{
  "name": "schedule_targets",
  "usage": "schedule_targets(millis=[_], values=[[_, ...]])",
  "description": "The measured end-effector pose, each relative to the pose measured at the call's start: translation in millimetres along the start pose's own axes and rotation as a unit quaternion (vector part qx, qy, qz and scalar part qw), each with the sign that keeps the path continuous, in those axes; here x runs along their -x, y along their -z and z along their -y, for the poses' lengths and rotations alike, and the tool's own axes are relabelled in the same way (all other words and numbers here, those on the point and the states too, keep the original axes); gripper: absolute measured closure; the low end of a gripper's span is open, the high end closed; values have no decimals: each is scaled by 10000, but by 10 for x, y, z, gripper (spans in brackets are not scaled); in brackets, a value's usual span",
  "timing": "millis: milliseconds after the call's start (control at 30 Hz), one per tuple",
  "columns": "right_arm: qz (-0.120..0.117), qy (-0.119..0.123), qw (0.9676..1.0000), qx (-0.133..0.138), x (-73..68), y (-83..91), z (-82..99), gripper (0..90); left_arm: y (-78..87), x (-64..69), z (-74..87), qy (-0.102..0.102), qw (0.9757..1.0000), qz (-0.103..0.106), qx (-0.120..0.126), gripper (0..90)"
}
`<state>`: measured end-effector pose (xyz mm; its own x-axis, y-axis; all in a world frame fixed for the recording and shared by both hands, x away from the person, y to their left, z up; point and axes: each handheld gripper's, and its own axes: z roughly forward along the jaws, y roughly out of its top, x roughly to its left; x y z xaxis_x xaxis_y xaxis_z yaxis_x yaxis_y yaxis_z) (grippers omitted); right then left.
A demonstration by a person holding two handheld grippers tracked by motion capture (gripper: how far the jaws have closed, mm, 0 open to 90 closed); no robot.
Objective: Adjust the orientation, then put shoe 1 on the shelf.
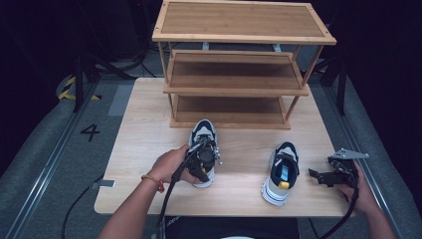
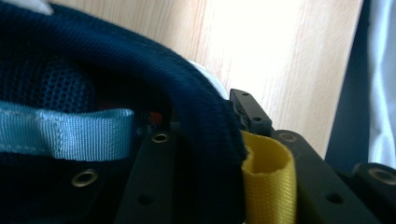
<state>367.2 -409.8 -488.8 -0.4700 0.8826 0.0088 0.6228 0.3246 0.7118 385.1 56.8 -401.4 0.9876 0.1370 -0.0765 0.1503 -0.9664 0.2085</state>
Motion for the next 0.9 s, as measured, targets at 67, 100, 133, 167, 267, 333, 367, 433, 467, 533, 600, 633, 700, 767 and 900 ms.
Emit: schedule_targets(millis=[67, 100, 133, 167, 267, 333, 367, 433, 467, 533, 600, 633, 700, 767, 900], values=[[-6, 5, 10000, 0, 1, 0, 0, 5, 49, 20, -26, -85, 10000, 9, 6, 764], [-11, 8, 10000, 4, 2, -2, 0, 5, 72, 32, -39, -148, 9999, 6, 46, 765], [-12, 8, 10000, 6, 2, -2, 0, 5, 106, 44, -55, -208, 9998, -6, 79, 765], [-13, 6, 10000, 6, 2, -2, 0, 5, 130, 60, -66, -185, 9998, -8, 69, 764], [-7, 6, 10000, 1, 1, 0, 0, 5, 194, 95, -98, -270, 9995, -69, 163, 767], [-8, 5, 10000, 1, 1, 0, 0, 5, 237, 121, -121, -345, 9992, -122, 159, 766], [-7, 7, 10000, 1, 1, 0, 0, 5, 265, 138, -133, -384, 9990, -138, 170, 766], [-7, 6, 10000, 1, 1, 0, 0, 5, 308, 158, -145, -446, 9986, -153, 233, 766], [-3, 4, 10000, 1, 0, 0, 1, 5, 335, 171, -151, -440, 9985, -175, 292, 767], [1, -1, 10000, 5, -1, 1, 2, 5, 379, 192, -166, -481, 9981, -216, 303, 767], [3, 3, 10000, 6, -1, 1, 3, 5, 425, 222, -184, -496, 9979, -254, 331, 766], [4, 3, 10000, 6, -1, 1, 3, 5, 452, 233, -191, -544, 9974, -305, 358, 766], [12, 8, 10000, 9, -1, 3, 5, 5, 509, 273, -200, -567, 9969, -351, 419, 767], [11, -14, 10000, -4, -7, 6, 7, 5, 549, 308, -207, -568, 9965, -381, 472, 766], [28, -19, 10000, -3, -12, 12, 13, 5, 659, 346, -235, -646, 9956, -470, 494, 766]])
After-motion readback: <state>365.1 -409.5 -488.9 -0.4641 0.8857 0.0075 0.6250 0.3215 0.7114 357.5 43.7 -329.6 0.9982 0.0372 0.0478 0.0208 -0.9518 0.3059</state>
